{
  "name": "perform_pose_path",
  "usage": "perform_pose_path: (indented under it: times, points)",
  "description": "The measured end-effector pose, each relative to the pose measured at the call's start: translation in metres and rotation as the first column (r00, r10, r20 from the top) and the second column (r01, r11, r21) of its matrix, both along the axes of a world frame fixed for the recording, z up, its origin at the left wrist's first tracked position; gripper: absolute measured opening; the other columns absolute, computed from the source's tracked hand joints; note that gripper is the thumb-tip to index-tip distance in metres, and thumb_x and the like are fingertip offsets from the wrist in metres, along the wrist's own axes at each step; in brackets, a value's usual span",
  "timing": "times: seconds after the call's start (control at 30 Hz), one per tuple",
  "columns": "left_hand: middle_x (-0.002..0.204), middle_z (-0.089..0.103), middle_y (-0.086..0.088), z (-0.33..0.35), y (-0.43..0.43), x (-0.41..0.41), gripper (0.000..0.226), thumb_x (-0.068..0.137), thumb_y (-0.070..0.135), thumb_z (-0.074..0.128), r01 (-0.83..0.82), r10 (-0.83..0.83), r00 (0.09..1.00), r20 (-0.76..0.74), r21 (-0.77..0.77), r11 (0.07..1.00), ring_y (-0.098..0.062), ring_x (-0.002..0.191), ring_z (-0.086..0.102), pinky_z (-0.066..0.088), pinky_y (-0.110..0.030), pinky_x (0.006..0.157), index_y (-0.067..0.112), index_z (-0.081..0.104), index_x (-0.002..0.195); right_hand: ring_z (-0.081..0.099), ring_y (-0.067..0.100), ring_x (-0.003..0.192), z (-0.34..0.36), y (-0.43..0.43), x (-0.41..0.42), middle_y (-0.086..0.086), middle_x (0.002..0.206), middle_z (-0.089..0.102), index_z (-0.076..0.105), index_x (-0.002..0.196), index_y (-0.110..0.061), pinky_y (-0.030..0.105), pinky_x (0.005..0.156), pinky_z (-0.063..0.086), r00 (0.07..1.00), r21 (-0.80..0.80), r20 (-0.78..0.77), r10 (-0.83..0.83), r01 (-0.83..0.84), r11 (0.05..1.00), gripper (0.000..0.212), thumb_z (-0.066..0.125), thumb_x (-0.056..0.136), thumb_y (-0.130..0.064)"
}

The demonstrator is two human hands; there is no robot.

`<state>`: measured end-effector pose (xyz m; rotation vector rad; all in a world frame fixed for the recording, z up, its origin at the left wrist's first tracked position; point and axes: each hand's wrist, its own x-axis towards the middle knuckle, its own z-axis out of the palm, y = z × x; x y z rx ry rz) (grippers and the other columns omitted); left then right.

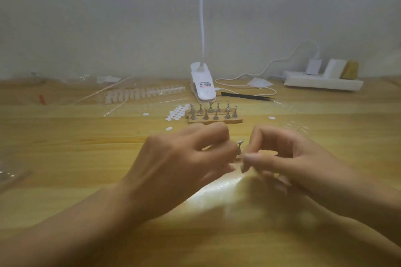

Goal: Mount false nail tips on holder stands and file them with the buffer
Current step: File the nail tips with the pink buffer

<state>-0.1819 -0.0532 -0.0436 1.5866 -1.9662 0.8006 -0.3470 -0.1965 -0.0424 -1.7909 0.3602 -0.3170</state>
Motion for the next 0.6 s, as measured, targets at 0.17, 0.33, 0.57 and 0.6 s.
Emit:
perform_pose_path:
  times: [0.17, 0.33, 0.57, 0.6]
  points:
    - [0.082, 0.065, 0.012, 0.016, 0.000, 0.008, 0.015, 0.096, 0.028, 0.065, 0.051, -0.038, 0.988, 0.151, -0.084, 0.995, -0.011, 0.061, 0.052, 0.042, -0.032, 0.040, 0.026, 0.057, 0.083, 0.047, 0.009, 0.054, -0.005, 0.008, 0.002, 0.000, 0.078, 0.069, 0.064, 0.070, -0.025, 0.017, 0.048, 0.029, 0.993, 0.312, 0.028, -0.117, 0.103, 0.944, 0.016, 0.075, 0.071, -0.037]
    - [0.076, 0.060, 0.032, 0.030, -0.001, 0.069, 0.029, 0.068, 0.061, 0.067, -0.152, 0.284, 0.877, -0.387, 0.338, 0.929, 0.012, 0.064, 0.048, 0.034, -0.027, 0.056, 0.037, 0.058, 0.082, 0.049, 0.011, 0.052, -0.002, -0.001, 0.001, 0.000, 0.068, 0.069, 0.070, 0.073, -0.022, 0.012, 0.041, 0.035, 0.988, 0.001, 0.131, -0.078, 0.078, 0.997, 0.021, 0.087, 0.072, -0.033]
    - [0.099, 0.055, 0.024, -0.004, -0.005, 0.104, 0.030, 0.072, 0.042, 0.081, -0.128, 0.412, 0.835, -0.364, 0.600, 0.790, 0.014, 0.078, 0.048, 0.034, -0.023, 0.065, 0.042, 0.057, 0.090, 0.054, 0.020, 0.063, -0.019, -0.003, 0.004, -0.010, 0.078, 0.073, 0.074, 0.073, -0.032, 0.023, 0.062, 0.046, 0.996, -0.440, 0.090, -0.009, 0.048, 0.897, 0.008, 0.080, 0.078, -0.031]
    - [0.101, 0.050, 0.026, -0.002, -0.005, 0.101, 0.035, 0.072, 0.047, 0.077, -0.205, 0.404, 0.867, -0.292, 0.529, 0.823, 0.012, 0.079, 0.048, 0.035, -0.023, 0.064, 0.044, 0.054, 0.097, 0.051, 0.013, 0.061, -0.020, -0.004, 0.004, -0.014, 0.078, 0.073, 0.074, 0.075, -0.033, 0.019, 0.059, 0.044, 0.996, -0.482, 0.092, -0.019, 0.061, 0.874, 0.006, 0.077, 0.076, -0.038]
